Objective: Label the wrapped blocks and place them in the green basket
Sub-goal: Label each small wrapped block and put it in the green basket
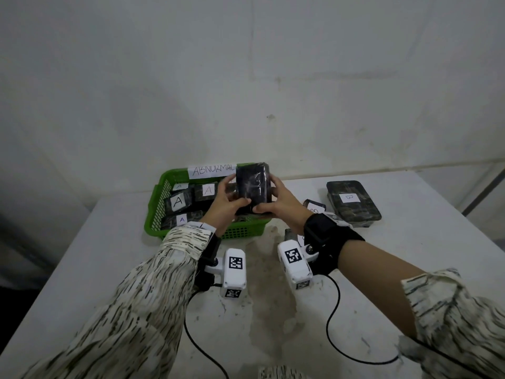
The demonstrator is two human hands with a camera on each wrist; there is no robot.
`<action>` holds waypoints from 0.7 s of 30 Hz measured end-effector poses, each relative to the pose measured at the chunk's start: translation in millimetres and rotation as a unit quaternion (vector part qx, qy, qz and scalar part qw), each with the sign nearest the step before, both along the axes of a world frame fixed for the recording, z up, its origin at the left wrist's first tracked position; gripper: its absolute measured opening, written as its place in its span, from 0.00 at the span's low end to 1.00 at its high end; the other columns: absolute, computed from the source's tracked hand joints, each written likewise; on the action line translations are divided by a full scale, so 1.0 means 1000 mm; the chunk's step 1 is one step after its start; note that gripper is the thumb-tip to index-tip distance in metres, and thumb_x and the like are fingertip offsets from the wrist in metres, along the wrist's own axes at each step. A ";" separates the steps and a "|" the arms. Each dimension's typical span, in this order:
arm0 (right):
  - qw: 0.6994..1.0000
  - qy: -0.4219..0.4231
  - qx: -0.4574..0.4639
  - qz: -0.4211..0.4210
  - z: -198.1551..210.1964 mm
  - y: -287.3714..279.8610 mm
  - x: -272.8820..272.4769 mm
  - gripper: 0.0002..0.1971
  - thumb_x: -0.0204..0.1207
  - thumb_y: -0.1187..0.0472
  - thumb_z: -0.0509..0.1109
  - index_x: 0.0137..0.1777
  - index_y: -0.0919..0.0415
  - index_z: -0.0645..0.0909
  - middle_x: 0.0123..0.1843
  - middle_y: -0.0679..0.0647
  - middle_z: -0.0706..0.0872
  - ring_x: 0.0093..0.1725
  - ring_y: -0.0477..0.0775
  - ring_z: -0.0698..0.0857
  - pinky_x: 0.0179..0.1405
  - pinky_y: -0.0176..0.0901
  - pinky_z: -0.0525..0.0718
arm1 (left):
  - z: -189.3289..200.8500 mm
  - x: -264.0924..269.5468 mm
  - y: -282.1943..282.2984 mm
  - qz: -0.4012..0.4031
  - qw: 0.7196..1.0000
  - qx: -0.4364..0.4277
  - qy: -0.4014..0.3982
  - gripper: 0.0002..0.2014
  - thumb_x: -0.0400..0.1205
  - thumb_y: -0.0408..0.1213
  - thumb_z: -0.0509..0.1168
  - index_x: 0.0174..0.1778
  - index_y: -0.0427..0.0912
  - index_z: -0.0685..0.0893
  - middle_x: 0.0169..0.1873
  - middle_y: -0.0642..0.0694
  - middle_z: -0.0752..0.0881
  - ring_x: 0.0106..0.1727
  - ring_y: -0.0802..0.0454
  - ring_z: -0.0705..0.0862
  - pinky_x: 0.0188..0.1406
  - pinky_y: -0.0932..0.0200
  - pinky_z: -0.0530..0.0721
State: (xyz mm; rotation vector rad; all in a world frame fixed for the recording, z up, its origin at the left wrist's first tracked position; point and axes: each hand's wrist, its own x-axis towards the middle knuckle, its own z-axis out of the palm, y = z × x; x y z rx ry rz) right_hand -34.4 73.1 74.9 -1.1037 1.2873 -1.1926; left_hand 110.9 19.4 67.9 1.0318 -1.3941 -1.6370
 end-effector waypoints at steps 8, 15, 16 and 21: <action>0.998 -0.054 0.010 0.016 0.001 0.008 0.007 0.27 0.83 0.61 0.64 0.79 0.44 0.63 0.68 0.62 0.78 0.62 0.61 0.83 0.49 0.53 0.89 | 0.010 0.004 0.003 -0.005 0.999 0.044 0.025 0.16 0.87 0.41 0.54 0.71 0.48 0.70 0.49 0.44 0.83 0.44 0.49 0.83 0.39 0.55 0.82; 0.999 -0.036 0.028 0.002 0.010 0.002 -0.002 0.11 0.84 0.46 0.61 0.62 0.45 0.66 0.53 0.49 0.83 0.49 0.54 0.82 0.48 0.60 0.83 | 0.010 -0.002 0.011 -0.036 0.995 0.068 0.055 0.16 0.85 0.37 0.59 0.69 0.46 0.68 0.46 0.42 0.82 0.44 0.48 0.83 0.37 0.55 0.84; 0.999 -0.036 0.033 -0.001 0.010 0.001 -0.004 0.11 0.83 0.45 0.61 0.59 0.45 0.66 0.53 0.49 0.81 0.49 0.54 0.81 0.46 0.59 0.83 | 0.011 -0.003 0.011 -0.040 0.996 0.064 0.052 0.16 0.85 0.36 0.59 0.69 0.45 0.68 0.47 0.42 0.82 0.45 0.48 0.83 0.38 0.54 0.84; 0.999 -0.038 0.026 -0.029 0.011 -0.001 -0.002 0.13 0.80 0.47 0.66 0.49 0.50 0.65 0.51 0.50 0.80 0.49 0.54 0.80 0.46 0.58 0.81 | 0.016 -0.004 0.012 -0.045 0.996 0.049 0.050 0.05 0.85 0.38 0.59 0.56 0.49 0.72 0.47 0.45 0.81 0.44 0.50 0.81 0.39 0.54 0.80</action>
